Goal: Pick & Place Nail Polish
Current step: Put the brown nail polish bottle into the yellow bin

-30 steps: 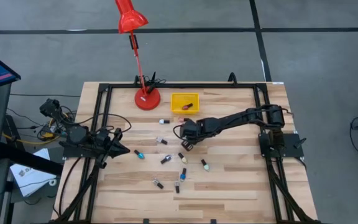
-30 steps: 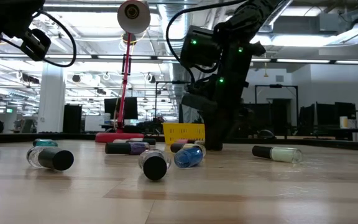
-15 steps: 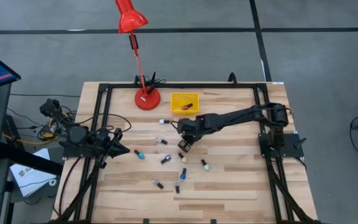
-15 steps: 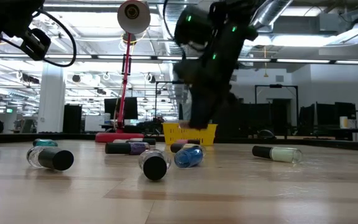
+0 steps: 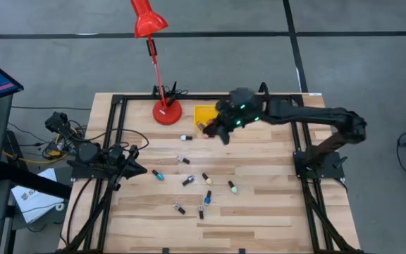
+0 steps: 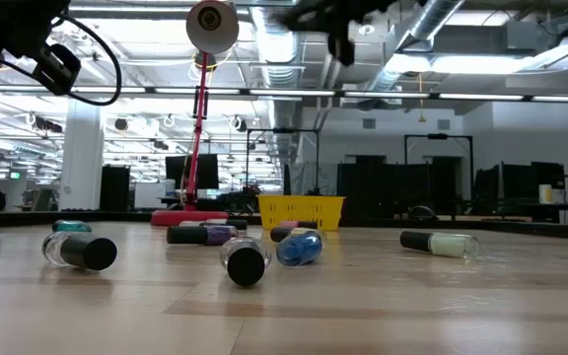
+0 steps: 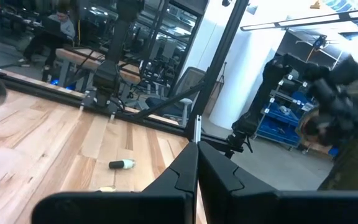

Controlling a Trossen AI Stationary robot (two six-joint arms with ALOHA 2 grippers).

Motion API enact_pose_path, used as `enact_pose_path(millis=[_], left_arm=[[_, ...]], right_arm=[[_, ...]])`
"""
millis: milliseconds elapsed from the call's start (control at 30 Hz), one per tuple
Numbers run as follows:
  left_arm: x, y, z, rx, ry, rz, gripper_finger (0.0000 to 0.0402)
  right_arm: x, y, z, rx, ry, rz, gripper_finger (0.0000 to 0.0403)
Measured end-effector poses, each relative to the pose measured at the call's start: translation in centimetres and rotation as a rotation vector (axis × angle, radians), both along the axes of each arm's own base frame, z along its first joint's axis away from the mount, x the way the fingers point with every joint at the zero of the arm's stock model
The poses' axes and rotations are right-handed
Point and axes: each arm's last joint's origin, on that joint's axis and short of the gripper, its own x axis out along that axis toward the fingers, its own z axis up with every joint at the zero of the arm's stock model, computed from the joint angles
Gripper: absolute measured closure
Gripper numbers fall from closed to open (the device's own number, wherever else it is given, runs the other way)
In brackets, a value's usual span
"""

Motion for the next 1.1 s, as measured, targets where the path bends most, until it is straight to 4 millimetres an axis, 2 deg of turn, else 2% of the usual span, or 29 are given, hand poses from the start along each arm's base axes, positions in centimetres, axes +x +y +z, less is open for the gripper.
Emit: enact_pose_path(millis=[167,333,433,500,700,967,1100], left_arm=[[0.0,0.0,0.0,-0.001,-0.001,0.0,0.04],[0.0,0.0,0.0,-0.003,-0.003,0.0,0.04],[0.0,0.0,0.1,-0.004,-0.005,0.0,0.04],[0.0,0.0,0.1,-0.004,-0.005,0.0,0.04],[0.0,0.0,0.1,-0.004,-0.006,0.0,0.04],[0.0,0.0,0.1,-0.009,-0.011,0.0,0.04],[0.0,0.0,0.1,-0.01,-0.013,0.0,0.04]], right_arm=[[-2.0,-0.7,2.9,0.006,-0.138,0.03,0.0352],[-2.5,-1.4,4.1,0.058,-0.246,0.204,0.0352],[-2.5,-1.7,4.3,0.089,-0.262,0.195,0.0352],[-2.1,-2.4,3.7,0.098,-0.243,0.177,0.0352],[-0.3,-6.2,0.2,0.103,-0.143,0.069,0.0352],[2.7,-11.8,-9.1,0.179,0.09,-0.033,0.0352],[2.9,-13.6,-12.2,0.196,0.161,-0.064,0.0352]])
